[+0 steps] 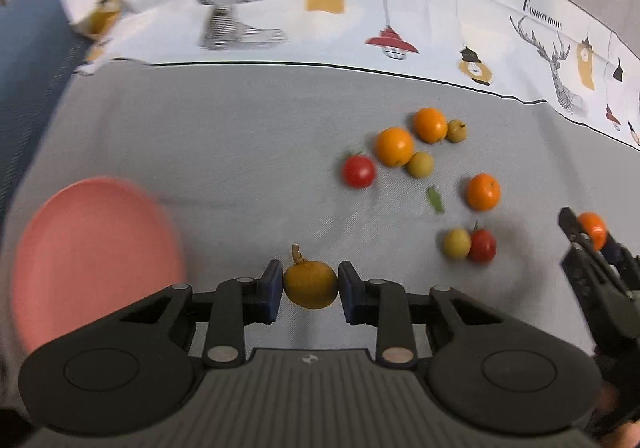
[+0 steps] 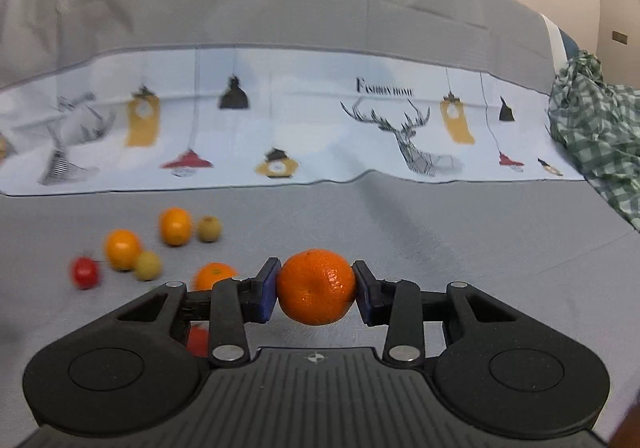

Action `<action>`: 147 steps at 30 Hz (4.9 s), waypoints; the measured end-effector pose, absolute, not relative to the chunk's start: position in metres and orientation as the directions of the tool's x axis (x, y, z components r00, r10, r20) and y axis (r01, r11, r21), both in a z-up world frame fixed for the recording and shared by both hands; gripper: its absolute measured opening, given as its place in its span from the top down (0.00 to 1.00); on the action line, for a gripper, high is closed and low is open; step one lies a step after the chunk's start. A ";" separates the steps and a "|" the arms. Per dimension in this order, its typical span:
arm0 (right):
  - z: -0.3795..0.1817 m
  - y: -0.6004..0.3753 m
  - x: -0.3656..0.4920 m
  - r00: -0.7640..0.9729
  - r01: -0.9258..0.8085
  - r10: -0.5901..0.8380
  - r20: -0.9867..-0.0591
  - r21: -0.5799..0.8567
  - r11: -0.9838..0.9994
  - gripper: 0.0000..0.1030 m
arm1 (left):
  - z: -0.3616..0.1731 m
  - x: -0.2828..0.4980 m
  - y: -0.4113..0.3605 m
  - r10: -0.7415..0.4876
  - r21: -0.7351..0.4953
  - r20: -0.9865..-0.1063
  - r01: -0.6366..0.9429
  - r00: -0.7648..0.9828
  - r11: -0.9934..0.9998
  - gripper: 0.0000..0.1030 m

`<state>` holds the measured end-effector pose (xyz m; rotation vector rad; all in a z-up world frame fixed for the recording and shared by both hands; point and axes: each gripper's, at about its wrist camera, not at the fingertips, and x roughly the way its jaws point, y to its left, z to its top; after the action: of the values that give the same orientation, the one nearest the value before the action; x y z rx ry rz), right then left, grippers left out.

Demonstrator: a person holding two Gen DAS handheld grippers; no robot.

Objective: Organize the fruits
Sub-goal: 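Carry the yellow fruit with the left tool toward the pink plate, then release the yellow fruit onto the plate while the right tool drops the mandarin there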

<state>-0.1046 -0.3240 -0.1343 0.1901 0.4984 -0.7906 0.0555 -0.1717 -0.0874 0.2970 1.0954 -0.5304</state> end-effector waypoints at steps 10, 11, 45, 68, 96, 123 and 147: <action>-0.065 -0.216 -0.145 0.728 0.534 -0.398 -0.558 0.096 0.840 0.61 | -0.033 0.012 -0.045 -0.233 -0.015 -0.875 0.458 0.425 0.889 0.68; -0.061 -0.206 -0.143 0.740 0.514 -0.378 -0.557 0.105 0.852 0.61 | -0.030 0.008 -0.035 -0.230 -0.014 -0.872 0.448 0.432 0.894 0.68; -0.004 -0.063 -0.153 0.827 0.265 -0.225 -0.515 0.006 0.964 0.61 | 0.007 -0.046 0.086 -0.293 -0.125 -0.806 0.337 0.514 0.933 0.68; -0.006 -0.063 -0.150 0.823 0.266 -0.220 -0.524 0.013 0.964 0.61 | 0.005 -0.042 0.085 -0.284 -0.118 -0.812 0.333 0.510 0.935 0.68; -0.020 -0.073 -0.139 0.801 0.267 -0.205 -0.562 0.028 0.963 0.61 | -0.009 -0.024 0.086 -0.265 -0.120 -0.834 0.309 0.484 0.943 0.68; -0.070 -0.085 -0.017 0.759 0.185 -0.155 -0.633 -0.020 0.983 0.61 | -0.058 0.087 0.050 -0.204 -0.098 -0.877 0.254 0.436 0.962 0.68; -0.130 -0.076 0.070 0.689 -0.031 -0.045 -0.723 -0.091 0.995 0.57 | -0.122 0.157 0.017 -0.120 -0.005 -0.919 0.291 0.377 0.957 0.05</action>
<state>0.0702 -0.0756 -0.1297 -0.0988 0.8107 -0.0082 0.1566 0.0167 -0.1221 0.1670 1.1566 -0.2640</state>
